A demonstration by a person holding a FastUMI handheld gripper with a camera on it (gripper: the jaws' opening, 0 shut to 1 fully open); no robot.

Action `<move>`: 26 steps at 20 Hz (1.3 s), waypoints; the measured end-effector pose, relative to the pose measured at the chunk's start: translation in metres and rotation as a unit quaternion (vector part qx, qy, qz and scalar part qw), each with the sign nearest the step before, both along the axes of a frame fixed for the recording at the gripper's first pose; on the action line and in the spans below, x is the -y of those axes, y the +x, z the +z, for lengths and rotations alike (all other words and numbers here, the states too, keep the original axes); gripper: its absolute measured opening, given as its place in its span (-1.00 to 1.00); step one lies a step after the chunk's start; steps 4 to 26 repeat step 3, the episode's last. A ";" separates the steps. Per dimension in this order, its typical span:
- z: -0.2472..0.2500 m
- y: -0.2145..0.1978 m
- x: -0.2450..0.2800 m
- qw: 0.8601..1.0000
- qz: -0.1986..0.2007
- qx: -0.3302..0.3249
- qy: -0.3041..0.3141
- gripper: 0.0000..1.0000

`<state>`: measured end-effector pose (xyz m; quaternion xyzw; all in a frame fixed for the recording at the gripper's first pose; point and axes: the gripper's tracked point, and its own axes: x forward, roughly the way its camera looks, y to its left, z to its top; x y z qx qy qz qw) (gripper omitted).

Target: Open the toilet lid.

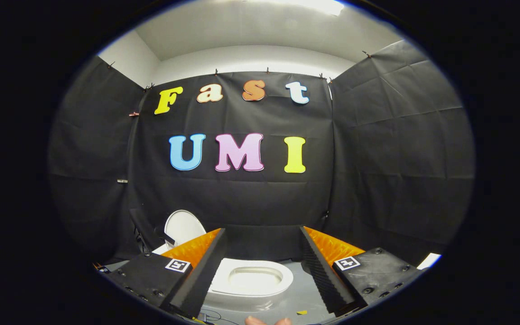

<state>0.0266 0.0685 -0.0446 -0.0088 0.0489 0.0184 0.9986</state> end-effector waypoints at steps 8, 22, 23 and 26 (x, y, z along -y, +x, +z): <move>0.000 0.000 -0.002 1.000 0.002 0.000 -0.001 0.99; 0.000 0.000 -0.002 1.000 0.002 0.000 -0.001 0.99; 0.000 0.000 -0.002 1.000 0.002 0.000 -0.001 0.99; 0.000 0.000 -0.002 1.000 0.002 0.000 -0.001 0.99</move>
